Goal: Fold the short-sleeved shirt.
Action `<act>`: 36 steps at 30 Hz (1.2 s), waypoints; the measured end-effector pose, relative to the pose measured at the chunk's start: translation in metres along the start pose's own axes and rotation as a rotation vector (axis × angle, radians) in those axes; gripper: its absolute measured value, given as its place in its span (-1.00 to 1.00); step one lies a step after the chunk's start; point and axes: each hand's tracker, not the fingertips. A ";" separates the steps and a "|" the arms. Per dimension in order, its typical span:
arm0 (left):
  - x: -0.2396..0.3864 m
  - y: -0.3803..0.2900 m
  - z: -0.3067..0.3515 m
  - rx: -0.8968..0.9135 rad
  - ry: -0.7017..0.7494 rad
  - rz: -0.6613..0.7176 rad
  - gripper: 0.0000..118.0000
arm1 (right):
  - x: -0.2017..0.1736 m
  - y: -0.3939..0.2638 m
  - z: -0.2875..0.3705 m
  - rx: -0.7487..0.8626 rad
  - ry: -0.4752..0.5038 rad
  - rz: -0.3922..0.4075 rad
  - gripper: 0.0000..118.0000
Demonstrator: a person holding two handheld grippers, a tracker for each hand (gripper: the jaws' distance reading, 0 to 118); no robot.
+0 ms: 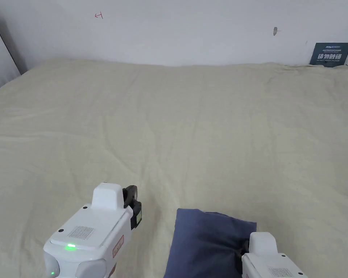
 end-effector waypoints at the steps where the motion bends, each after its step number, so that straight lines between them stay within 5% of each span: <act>1: 0.000 -0.002 -0.003 -0.012 -0.008 0.004 -1.00 | 0.002 -0.003 -0.003 -0.006 0.000 -0.019 -0.99; 10: 0.006 -0.018 -0.051 -0.354 -0.238 0.129 -0.86 | 0.005 -0.001 -0.004 -0.013 0.011 -0.018 -0.99; 12: 0.005 -0.017 -0.067 -0.449 -0.326 0.202 -0.40 | 0.005 0.000 -0.002 -0.015 0.015 -0.021 -0.99; 14: 0.007 -0.017 -0.078 -0.523 -0.368 0.254 0.33 | 0.006 0.001 -0.002 -0.016 0.020 -0.029 -0.99; 17: 0.016 -0.019 -0.090 -0.557 -0.380 0.228 0.72 | 0.007 0.000 -0.002 -0.016 0.022 -0.035 -0.99; 25: 0.030 -0.040 -0.123 -0.712 -0.477 0.219 0.67 | 0.009 0.001 -0.001 -0.019 0.032 -0.047 -0.99; 27: 0.034 -0.043 -0.127 -0.731 -0.486 0.215 0.32 | 0.009 0.001 -0.001 -0.019 0.033 -0.050 -0.99; 29: 0.035 -0.046 -0.128 -0.738 -0.505 0.233 0.22 | 0.009 0.001 -0.001 -0.021 0.034 -0.049 -0.99; 36: 0.048 -0.046 -0.121 -0.761 -0.504 0.251 -0.67 | 0.012 0.005 -0.001 -0.036 0.042 -0.046 -0.99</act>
